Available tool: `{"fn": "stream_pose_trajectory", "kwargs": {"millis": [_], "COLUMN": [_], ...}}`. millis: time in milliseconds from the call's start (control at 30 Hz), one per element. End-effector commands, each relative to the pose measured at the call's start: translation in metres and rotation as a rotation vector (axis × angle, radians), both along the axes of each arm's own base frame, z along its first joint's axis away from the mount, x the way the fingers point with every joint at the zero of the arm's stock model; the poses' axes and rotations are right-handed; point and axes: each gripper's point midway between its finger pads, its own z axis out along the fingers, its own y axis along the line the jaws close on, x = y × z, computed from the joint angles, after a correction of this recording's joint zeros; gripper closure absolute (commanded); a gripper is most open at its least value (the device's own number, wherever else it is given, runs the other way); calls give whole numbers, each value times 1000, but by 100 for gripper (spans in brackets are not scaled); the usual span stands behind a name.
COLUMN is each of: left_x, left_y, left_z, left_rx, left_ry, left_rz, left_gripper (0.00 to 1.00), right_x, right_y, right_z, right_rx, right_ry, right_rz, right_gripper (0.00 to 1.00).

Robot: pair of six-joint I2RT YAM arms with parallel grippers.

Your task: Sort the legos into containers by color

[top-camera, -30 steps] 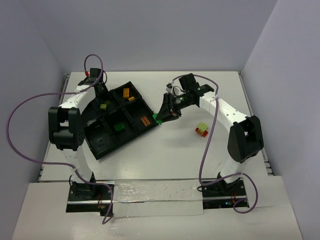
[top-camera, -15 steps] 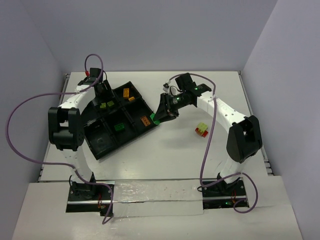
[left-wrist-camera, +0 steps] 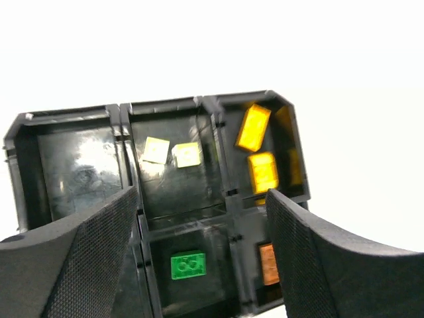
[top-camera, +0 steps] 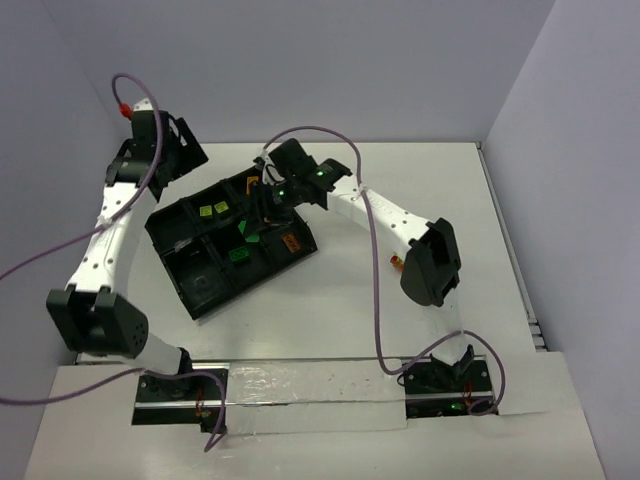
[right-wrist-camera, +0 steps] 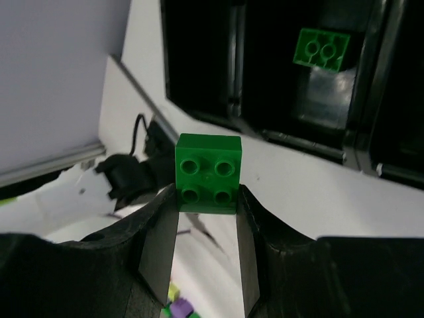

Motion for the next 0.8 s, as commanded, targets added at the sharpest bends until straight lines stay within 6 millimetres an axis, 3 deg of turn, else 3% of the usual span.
{"fn": "stream_pose_trajectory", "kwargs": {"millis": [0,267,600,700,733,767], "left_x": [-31,-62,-68,-68,-68,-68], "left_y": [17,21,19,16,16,15], "left_z": [43,44,55,53,53,54], "left_rx": [-25,-46,-71,-80,-83,-84], "left_ry": [-92,-108,-151,-147,-148,-150], "left_rz": [100,122,114,105,103,103], "left_gripper": [12,8,9,9,9,9], "right_x": [25,43,40,39,38,38], "right_y": [16,38,46,48,50,51], "right_z": [-16,-53,-66,-70,-70,-70], "right_rx": [-62,-101,-115,-119,-116,-116], "right_ry": [-71,-87,-88,-84,-84,-82], "right_rz": [-85,-139,-121,-118,-115,-115], "right_gripper": [89,85,84,70,54,49]}}
